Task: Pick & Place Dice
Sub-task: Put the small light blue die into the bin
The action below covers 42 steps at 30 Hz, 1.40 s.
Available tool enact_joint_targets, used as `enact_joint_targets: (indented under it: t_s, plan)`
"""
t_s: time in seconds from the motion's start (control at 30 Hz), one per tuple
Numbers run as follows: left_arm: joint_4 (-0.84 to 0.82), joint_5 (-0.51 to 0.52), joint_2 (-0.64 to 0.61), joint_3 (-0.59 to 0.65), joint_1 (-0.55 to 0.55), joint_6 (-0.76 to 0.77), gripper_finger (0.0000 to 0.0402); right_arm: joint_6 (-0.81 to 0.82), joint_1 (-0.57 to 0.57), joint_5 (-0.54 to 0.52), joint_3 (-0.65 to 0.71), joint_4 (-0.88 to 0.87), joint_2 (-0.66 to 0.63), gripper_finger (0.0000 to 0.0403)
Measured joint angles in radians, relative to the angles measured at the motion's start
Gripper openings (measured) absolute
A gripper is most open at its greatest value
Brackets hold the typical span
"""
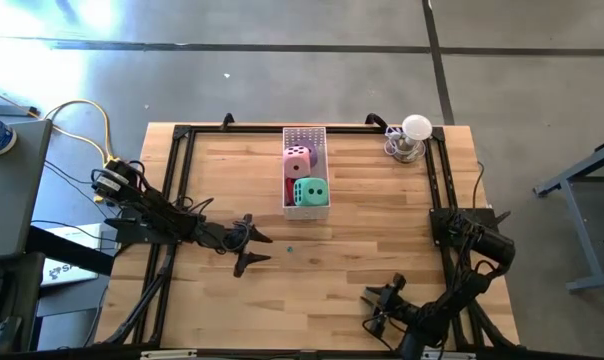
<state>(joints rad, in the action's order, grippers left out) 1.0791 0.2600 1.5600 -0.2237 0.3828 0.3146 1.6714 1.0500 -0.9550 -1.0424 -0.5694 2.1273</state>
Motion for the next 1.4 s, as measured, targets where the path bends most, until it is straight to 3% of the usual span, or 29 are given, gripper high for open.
enact_joint_targets:
  t_s: [0.23,0.43,0.53,0.7,1.0,1.17,1.4]
  plan:
    - [0.000,0.000,0.000,0.000,0.000,-0.002,0.0238,-0.029,0.000,0.026,0.000,0.001,-0.006,0.0044]
    - [0.005,0.001,0.000,0.000,-0.001,-0.051,0.0238,-0.119,-0.043,0.084,0.004,0.011,-0.084,0.0039]
    - [0.005,0.014,0.000,0.000,-0.001,-0.114,0.0238,-0.281,-0.102,0.090,0.008,0.053,-0.150,0.0039]
    - [0.006,0.020,0.000,0.000,-0.001,-0.164,0.0238,-0.717,-0.246,0.054,0.005,0.244,-0.255,0.0039]
    - [0.006,0.020,0.000,0.000,-0.001,-0.166,0.0238,-1.487,-0.539,0.189,0.004,0.708,-0.350,0.0039]
    - [0.001,0.025,0.000,0.000,-0.001,-0.168,0.0238,-1.672,-0.683,0.302,0.002,0.889,-0.362,0.0039]
    - [-0.001,0.026,0.000,0.000,-0.001,-0.216,0.0238,-1.738,-0.872,0.413,0.002,0.954,-0.361,0.0039]
